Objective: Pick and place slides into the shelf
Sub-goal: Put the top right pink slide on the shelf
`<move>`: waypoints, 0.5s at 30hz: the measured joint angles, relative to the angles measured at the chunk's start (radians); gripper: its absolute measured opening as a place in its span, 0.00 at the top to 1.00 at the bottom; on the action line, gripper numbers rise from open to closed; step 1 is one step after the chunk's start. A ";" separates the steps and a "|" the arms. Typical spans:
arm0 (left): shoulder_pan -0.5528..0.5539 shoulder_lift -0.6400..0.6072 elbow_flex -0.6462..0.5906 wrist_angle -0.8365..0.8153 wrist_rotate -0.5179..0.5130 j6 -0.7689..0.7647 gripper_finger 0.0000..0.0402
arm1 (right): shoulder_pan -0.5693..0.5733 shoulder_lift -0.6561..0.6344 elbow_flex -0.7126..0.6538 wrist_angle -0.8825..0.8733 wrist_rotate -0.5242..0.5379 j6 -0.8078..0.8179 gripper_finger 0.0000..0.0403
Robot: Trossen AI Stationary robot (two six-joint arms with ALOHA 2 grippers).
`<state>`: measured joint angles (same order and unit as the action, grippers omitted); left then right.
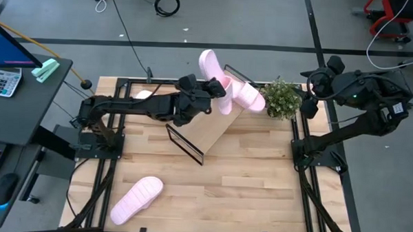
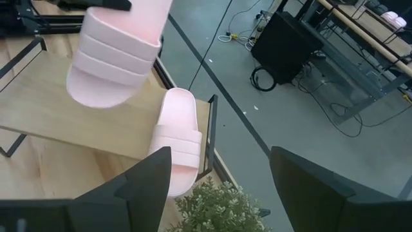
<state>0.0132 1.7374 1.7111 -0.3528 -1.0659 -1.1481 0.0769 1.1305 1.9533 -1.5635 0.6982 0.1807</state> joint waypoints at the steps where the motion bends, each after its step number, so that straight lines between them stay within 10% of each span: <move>1: -0.004 -0.006 0.000 -0.019 -0.014 -0.021 0.75 | 0.000 0.000 0.000 0.000 0.001 0.000 0.33; 15: -0.082 -0.043 0.000 -0.320 -0.105 -0.262 0.75 | 0.000 0.010 0.000 0.019 0.008 0.003 0.33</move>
<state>-0.0688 1.6939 1.7111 -0.6732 -1.1712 -1.4102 0.0769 1.1409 1.9533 -1.5448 0.7059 0.1841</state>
